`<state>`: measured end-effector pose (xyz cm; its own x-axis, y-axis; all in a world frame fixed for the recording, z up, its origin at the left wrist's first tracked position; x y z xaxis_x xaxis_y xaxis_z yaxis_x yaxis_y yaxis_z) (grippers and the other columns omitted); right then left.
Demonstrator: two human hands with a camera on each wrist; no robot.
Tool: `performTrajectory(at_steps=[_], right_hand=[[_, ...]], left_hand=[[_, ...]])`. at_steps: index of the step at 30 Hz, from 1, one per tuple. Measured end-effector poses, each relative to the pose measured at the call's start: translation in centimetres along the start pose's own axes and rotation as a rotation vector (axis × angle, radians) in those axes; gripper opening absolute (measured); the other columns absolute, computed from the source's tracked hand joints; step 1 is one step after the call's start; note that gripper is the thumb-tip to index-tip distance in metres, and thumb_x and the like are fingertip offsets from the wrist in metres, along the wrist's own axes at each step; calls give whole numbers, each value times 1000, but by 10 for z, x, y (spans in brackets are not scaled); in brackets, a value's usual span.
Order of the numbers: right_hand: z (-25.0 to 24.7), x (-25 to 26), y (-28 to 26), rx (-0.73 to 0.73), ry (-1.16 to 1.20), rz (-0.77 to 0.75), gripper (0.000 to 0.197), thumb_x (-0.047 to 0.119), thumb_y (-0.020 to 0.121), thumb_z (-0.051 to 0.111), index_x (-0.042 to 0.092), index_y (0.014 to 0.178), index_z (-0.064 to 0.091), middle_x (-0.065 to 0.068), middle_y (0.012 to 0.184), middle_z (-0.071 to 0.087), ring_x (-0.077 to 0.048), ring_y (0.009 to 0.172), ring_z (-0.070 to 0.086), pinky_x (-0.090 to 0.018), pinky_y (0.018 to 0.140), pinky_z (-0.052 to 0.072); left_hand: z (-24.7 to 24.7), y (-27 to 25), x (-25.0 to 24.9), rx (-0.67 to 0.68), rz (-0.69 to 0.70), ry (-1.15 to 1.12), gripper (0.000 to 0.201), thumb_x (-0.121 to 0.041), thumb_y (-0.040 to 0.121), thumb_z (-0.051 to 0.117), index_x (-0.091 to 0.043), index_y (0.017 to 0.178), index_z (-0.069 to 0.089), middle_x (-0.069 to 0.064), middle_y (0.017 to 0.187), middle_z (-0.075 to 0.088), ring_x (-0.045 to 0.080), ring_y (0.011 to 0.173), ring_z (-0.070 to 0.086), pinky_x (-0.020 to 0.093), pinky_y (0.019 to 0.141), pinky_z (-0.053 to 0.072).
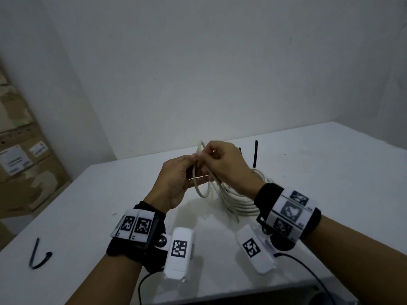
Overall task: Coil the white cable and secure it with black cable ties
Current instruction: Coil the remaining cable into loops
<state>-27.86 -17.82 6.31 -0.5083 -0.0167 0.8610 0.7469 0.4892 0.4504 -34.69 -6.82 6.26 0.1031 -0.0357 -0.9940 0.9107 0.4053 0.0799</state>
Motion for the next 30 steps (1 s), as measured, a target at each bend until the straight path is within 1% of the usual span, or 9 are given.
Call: performTrajectory(at_steps=[3, 7, 12, 17, 21, 24, 26, 28, 30], right_hand=[[9, -2, -7, 7, -97, -93, 30, 21, 91, 61, 16, 65, 48, 4, 56, 53, -3, 46, 50, -12, 48, 39], [14, 1, -13, 106, -358, -221, 23, 18, 95, 52, 11, 75, 43, -8, 65, 57, -27, 62, 54, -35, 58, 41], [20, 2, -20, 51, -400, -316, 22, 17, 96, 48, 12, 77, 39, -8, 64, 55, -30, 61, 47, -38, 58, 38], [24, -3, -25, -84, -234, -201, 23, 18, 95, 51, 6, 77, 46, 3, 56, 47, -17, 53, 42, -32, 53, 38], [23, -2, -19, -176, -39, -52, 22, 20, 93, 55, 5, 78, 50, -3, 64, 56, -15, 55, 50, -32, 53, 48], [22, 0, -22, -94, -46, -61, 24, 20, 93, 56, 7, 75, 48, -13, 67, 60, -19, 49, 51, -29, 45, 47], [23, 0, -27, 25, -152, -117, 27, 19, 93, 55, 15, 70, 44, -7, 62, 57, -17, 46, 48, -22, 45, 40], [27, 1, -31, 100, -315, -176, 33, 16, 93, 55, 26, 66, 39, 3, 57, 51, -11, 47, 44, -20, 48, 34], [30, -1, -30, 102, -407, -252, 22, 16, 93, 54, 19, 73, 47, -3, 61, 57, -20, 53, 47, -28, 53, 38]], left_hand=[[0, -3, -2, 29, -17, -15, 23, -7, 94, 49, 4, 94, 68, 10, 76, 70, 18, 68, 67, 33, 64, 58], [-8, -1, -2, -15, -68, -52, 21, -5, 92, 49, 1, 88, 69, 9, 70, 68, 20, 66, 66, 32, 60, 57], [-16, -1, -5, -56, -147, -206, 21, -8, 95, 44, 1, 92, 63, 12, 70, 65, 21, 62, 67, 30, 55, 56], [-14, -6, -10, -61, -122, -121, 23, -8, 96, 42, 1, 88, 62, 8, 66, 70, 21, 60, 70, 30, 53, 56], [-12, -9, -7, -67, -117, 12, 23, -7, 94, 44, 6, 99, 62, 20, 85, 71, 31, 70, 70, 38, 65, 61], [-15, -9, -6, -86, -143, -43, 23, -7, 94, 42, 5, 97, 61, 20, 86, 71, 31, 71, 70, 37, 64, 61], [-17, -8, -7, -98, -135, -59, 22, -8, 95, 42, 2, 92, 62, 12, 71, 69, 22, 60, 68, 32, 56, 58], [-18, -9, -7, -112, -121, -37, 23, -10, 95, 44, 1, 93, 64, 10, 67, 66, 19, 56, 64, 27, 51, 54], [-19, -10, -7, -114, -115, -25, 24, -10, 95, 45, 0, 92, 67, 10, 71, 65, 18, 57, 61, 26, 51, 53]])
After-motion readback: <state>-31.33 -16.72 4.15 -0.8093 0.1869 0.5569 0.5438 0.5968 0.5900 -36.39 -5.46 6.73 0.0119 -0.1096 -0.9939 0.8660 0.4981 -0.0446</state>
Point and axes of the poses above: each hand's wrist, its own y-axis towards the middle knuckle, its own z-axis out of the palm, x = y × z, the point moved 1 cm from there along y, towards the middle knuckle
